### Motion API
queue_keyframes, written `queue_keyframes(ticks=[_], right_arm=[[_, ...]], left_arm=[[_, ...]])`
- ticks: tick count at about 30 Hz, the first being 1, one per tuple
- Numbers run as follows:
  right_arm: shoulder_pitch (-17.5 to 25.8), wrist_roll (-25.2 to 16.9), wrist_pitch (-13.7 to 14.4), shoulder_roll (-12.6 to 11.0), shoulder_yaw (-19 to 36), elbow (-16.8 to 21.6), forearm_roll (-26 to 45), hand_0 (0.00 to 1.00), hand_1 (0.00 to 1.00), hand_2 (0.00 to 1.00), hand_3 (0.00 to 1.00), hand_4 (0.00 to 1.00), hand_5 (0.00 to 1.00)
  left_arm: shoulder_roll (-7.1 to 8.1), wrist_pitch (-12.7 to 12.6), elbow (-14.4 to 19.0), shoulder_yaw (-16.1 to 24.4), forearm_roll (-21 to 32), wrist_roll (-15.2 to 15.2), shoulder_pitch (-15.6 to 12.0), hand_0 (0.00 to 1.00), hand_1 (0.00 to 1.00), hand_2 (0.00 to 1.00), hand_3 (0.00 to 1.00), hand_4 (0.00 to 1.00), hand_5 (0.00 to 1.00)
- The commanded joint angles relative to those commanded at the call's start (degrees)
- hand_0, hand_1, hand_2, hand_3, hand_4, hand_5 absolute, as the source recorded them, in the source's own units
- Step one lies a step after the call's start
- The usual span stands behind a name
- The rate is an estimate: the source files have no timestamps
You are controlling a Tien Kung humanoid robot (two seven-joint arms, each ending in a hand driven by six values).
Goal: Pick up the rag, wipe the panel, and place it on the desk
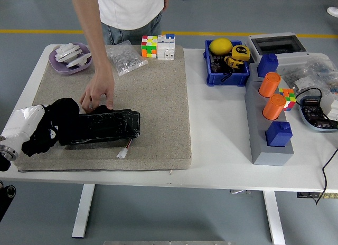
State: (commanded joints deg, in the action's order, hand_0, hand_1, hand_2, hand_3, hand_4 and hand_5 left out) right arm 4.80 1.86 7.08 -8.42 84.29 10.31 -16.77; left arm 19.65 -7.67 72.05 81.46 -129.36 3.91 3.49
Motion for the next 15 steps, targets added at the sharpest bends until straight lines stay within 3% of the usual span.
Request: queue_keyframes(ticks=[8, 15], right_arm=[[-0.12, 0.00, 0.08, 0.01, 0.61, 0.00, -0.57, 0.537, 0.596, 0.650, 0.583, 0.998, 0.482], [-0.15, 0.00, 0.10, 0.05, 0.88, 0.00, -0.72, 0.537, 0.595, 0.650, 0.584, 0.998, 0.481]], left_arm=[[-0.38, -0.67, 0.94, -1.28, 0.26, -0.18, 1.13, 0.284, 0.227, 0.495, 0.396, 0.002, 0.002], [-1.07, -0.63, 1.28, -4.90, 0.92, -0.42, 2.70, 0.283, 0.227, 0.495, 0.396, 0.002, 0.002]])
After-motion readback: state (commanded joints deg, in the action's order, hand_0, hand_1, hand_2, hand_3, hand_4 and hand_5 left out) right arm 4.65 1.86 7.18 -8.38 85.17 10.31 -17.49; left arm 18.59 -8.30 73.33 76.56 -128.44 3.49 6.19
